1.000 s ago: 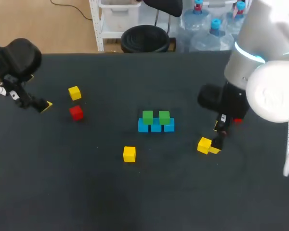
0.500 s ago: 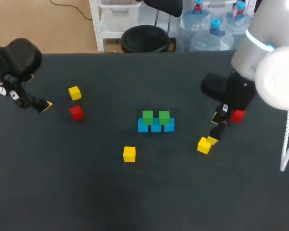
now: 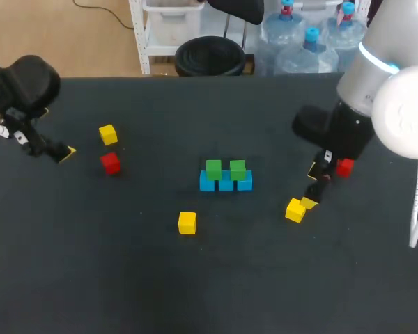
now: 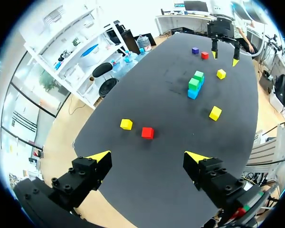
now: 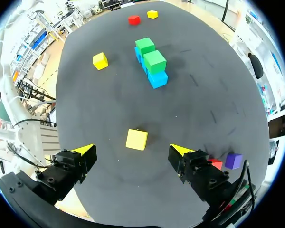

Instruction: Place the blue cubes, place green cubes on the blue cubes, place the yellow cubes on the green cubes, then place the red cubes on the yellow cubes, and place purple cube on the red cubes.

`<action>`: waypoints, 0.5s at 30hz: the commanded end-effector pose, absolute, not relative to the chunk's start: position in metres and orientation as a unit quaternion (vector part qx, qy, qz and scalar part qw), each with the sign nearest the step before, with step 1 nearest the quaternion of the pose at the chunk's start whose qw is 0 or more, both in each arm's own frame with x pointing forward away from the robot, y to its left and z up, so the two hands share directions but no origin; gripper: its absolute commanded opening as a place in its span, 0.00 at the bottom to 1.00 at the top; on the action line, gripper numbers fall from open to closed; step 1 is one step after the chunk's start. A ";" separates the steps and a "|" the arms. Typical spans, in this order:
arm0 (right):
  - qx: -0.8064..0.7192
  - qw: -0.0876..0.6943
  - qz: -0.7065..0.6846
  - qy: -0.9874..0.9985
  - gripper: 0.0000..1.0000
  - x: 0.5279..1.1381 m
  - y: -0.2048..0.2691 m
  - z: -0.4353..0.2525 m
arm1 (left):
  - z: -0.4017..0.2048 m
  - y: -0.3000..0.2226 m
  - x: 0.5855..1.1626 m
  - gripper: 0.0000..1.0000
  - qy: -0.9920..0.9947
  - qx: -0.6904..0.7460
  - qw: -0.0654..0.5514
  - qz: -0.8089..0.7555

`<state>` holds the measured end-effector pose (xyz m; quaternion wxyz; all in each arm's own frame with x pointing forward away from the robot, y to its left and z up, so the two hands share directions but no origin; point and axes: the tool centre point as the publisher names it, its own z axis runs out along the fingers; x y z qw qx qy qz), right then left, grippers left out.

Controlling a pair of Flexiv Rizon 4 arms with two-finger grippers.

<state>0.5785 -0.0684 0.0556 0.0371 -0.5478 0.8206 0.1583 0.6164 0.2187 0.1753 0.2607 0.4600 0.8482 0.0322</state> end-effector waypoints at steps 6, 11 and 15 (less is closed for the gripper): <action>-0.558 0.036 0.187 0.808 1.00 0.584 -0.056 0.041 | 0.175 0.220 0.617 1.00 0.848 0.461 0.261 0.031; -0.567 0.021 0.205 0.798 1.00 0.585 -0.042 0.025 | 0.175 0.220 0.617 1.00 0.848 0.461 0.261 0.031; -0.568 0.010 0.209 0.796 1.00 0.584 -0.039 0.016 | 0.175 0.220 0.617 1.00 0.848 0.461 0.261 0.031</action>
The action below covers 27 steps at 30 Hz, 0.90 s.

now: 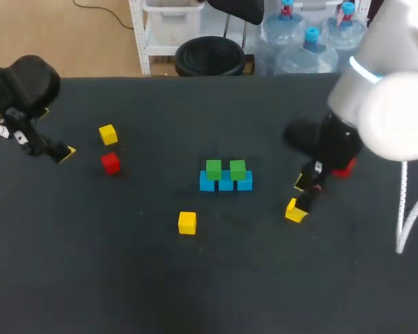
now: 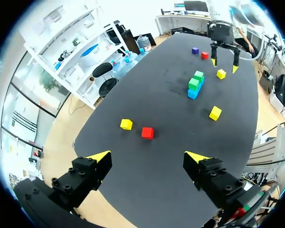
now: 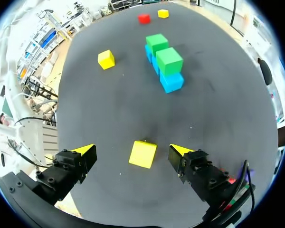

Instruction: Place the blue cubes, place green cubes on the blue cubes, place the yellow cubes on the green cubes, then place the red cubes on the yellow cubes, and place purple cube on the red cubes.

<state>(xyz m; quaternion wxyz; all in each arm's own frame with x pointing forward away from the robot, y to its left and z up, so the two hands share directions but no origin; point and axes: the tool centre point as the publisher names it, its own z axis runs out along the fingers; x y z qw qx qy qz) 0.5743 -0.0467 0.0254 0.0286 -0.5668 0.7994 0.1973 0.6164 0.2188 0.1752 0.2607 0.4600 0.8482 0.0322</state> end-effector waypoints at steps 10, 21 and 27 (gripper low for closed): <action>-0.578 -0.016 0.173 0.797 1.00 0.579 -0.038 0.022 | 0.175 0.220 0.617 1.00 0.848 0.461 0.261 0.031; -0.586 -0.090 0.095 0.800 1.00 0.559 -0.031 0.025 | 0.175 0.220 0.617 1.00 0.848 0.461 0.261 0.031; -0.573 -0.101 0.057 0.811 1.00 0.554 -0.042 0.021 | 0.175 0.220 0.617 1.00 0.848 0.461 0.261 0.031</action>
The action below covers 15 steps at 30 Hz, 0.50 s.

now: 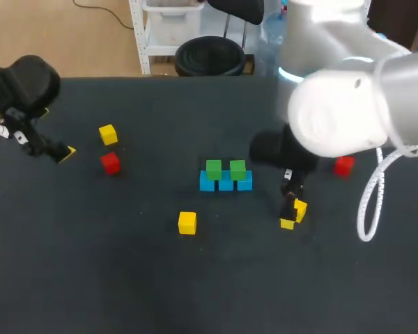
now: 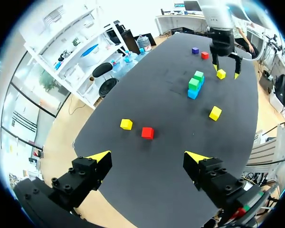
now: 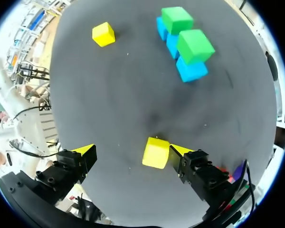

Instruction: Place the blue cubes, place green cubes on the blue cubes, place the yellow cubes on the green cubes, then place the red cubes on the yellow cubes, and place purple cube on the red cubes.

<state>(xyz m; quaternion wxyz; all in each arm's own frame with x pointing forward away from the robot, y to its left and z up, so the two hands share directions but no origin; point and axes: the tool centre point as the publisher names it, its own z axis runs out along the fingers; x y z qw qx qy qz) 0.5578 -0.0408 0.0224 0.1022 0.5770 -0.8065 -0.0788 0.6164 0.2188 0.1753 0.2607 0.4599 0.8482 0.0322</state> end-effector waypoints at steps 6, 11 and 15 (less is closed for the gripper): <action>0.565 0.101 -0.021 -0.819 1.00 0.553 -0.049 0.019 | 0.175 0.220 0.617 1.00 0.848 0.461 0.261 0.031; 0.562 0.099 -0.005 -0.821 1.00 0.553 -0.049 0.016 | 0.175 0.220 0.617 1.00 0.848 0.461 0.261 0.031; 0.557 0.100 0.002 -0.824 1.00 0.554 -0.053 0.013 | 0.175 0.220 0.617 1.00 0.848 0.461 0.261 0.031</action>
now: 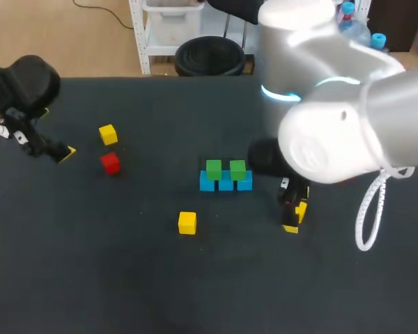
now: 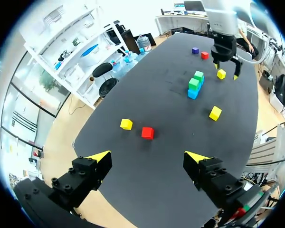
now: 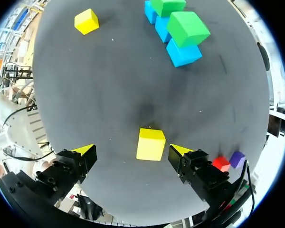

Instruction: Place the blue cubes, place green cubes on the blue cubes, place the yellow cubes on the green cubes, then place the red cubes on the yellow cubes, and place purple cube on the red cubes.

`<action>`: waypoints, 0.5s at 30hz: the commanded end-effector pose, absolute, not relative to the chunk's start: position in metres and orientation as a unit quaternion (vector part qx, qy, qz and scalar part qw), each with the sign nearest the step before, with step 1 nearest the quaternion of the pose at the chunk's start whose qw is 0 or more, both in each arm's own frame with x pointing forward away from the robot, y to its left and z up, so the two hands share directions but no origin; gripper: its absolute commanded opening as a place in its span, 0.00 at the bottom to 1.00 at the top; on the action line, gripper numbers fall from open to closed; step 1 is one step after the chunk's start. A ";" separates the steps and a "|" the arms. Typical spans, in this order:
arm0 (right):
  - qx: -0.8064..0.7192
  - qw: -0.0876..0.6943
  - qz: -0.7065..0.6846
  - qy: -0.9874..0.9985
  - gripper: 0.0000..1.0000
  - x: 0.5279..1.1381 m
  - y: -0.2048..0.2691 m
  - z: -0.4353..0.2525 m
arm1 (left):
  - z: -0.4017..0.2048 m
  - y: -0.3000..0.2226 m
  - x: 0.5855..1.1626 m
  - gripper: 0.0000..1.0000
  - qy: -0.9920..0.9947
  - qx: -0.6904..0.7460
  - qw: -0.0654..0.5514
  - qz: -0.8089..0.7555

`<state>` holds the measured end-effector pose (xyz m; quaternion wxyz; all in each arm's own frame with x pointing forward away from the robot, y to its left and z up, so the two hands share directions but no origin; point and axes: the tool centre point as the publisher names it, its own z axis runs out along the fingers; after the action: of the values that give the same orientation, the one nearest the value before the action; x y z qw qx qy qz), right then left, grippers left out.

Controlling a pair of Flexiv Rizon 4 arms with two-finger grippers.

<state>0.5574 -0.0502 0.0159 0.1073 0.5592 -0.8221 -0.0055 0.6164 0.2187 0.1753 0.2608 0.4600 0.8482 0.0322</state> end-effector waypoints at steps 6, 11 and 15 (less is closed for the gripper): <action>0.546 0.097 0.004 -0.832 1.00 0.560 -0.062 0.005 | 0.175 0.220 0.617 1.00 0.848 0.461 0.261 0.031; 0.541 0.094 0.003 -0.835 1.00 0.564 -0.066 0.000 | 0.175 0.220 0.617 1.00 0.848 0.461 0.261 0.031; 0.544 0.086 0.012 -0.834 1.00 0.567 -0.064 0.002 | 0.175 0.220 0.617 1.00 0.848 0.461 0.261 0.031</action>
<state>0.5700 -0.0646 0.0007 0.0918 0.5441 -0.8340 0.0071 0.6164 0.2187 0.1753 0.2607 0.4600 0.8482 0.0322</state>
